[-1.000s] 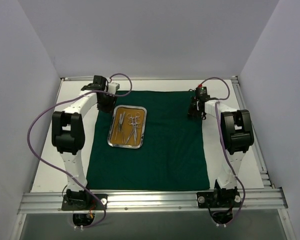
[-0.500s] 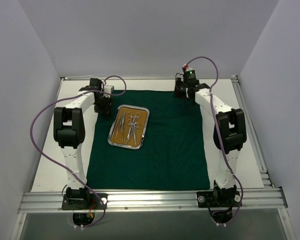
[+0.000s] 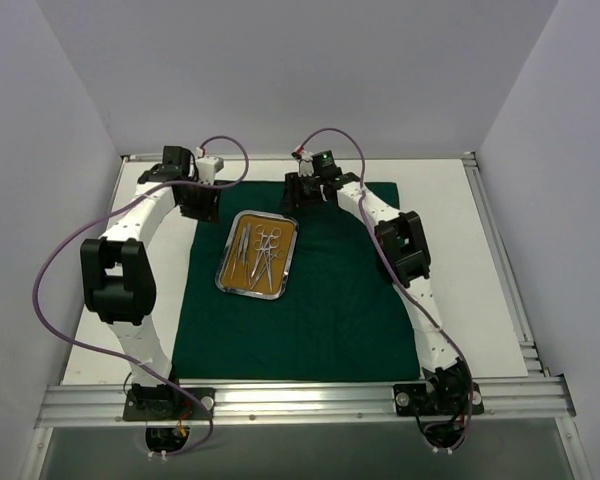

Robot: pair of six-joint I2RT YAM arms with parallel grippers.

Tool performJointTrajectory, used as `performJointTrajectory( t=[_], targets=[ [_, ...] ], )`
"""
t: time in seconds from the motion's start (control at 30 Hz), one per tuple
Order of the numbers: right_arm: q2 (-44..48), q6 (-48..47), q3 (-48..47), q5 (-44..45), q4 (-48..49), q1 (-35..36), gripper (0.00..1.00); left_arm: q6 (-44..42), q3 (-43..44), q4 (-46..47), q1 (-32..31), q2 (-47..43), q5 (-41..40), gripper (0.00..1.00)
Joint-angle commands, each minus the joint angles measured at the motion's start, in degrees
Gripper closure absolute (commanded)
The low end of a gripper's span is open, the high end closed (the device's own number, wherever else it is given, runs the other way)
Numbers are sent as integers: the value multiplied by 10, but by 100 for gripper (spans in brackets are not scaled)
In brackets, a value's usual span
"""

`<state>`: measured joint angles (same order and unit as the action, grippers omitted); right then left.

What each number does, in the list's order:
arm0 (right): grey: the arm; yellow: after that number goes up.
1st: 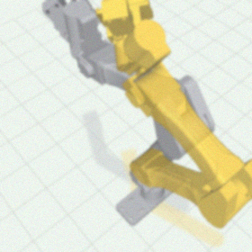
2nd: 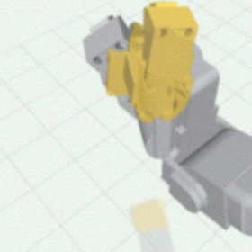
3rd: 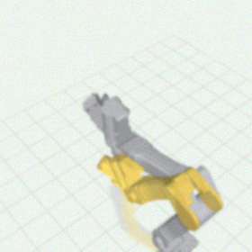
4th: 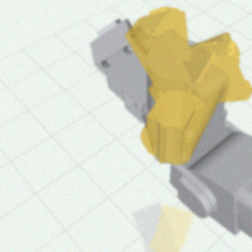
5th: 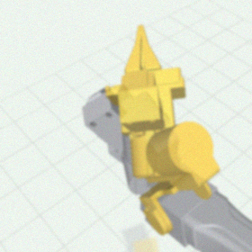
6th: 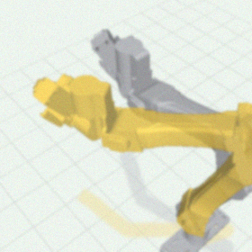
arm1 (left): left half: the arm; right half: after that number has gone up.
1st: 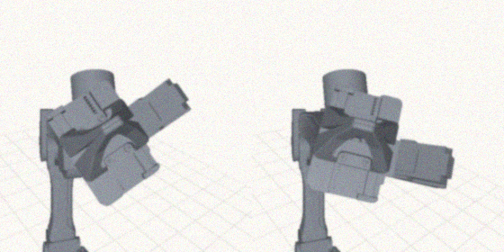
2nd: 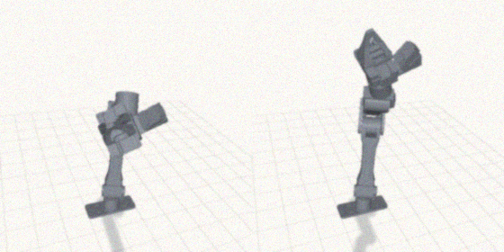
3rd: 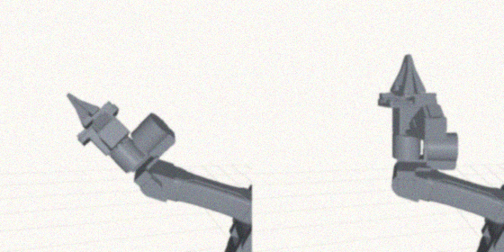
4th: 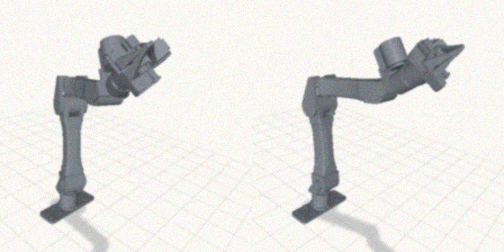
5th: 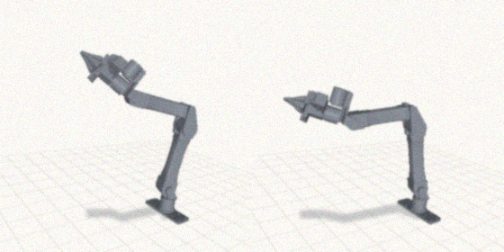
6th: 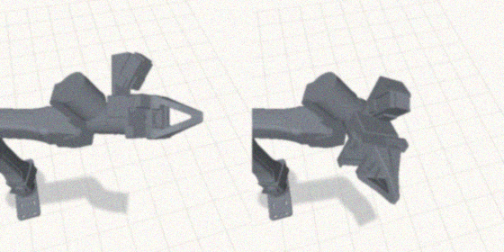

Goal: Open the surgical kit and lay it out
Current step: Adjust the container in the surgical kit.

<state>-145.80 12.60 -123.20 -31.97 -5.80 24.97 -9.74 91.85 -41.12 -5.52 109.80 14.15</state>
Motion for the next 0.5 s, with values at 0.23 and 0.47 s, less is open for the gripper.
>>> performJointTrajectory(
  t=[0.23, 0.47],
  targets=[
    [-9, 1, 0, -120, 24, -10, 69, -37, -123, -38, 3, -47, 46, 50],
    [-6, 13, 1, -159, 46, -10, 73, -38, -149, -38, 3, -36, 78, 49]
  ],
)
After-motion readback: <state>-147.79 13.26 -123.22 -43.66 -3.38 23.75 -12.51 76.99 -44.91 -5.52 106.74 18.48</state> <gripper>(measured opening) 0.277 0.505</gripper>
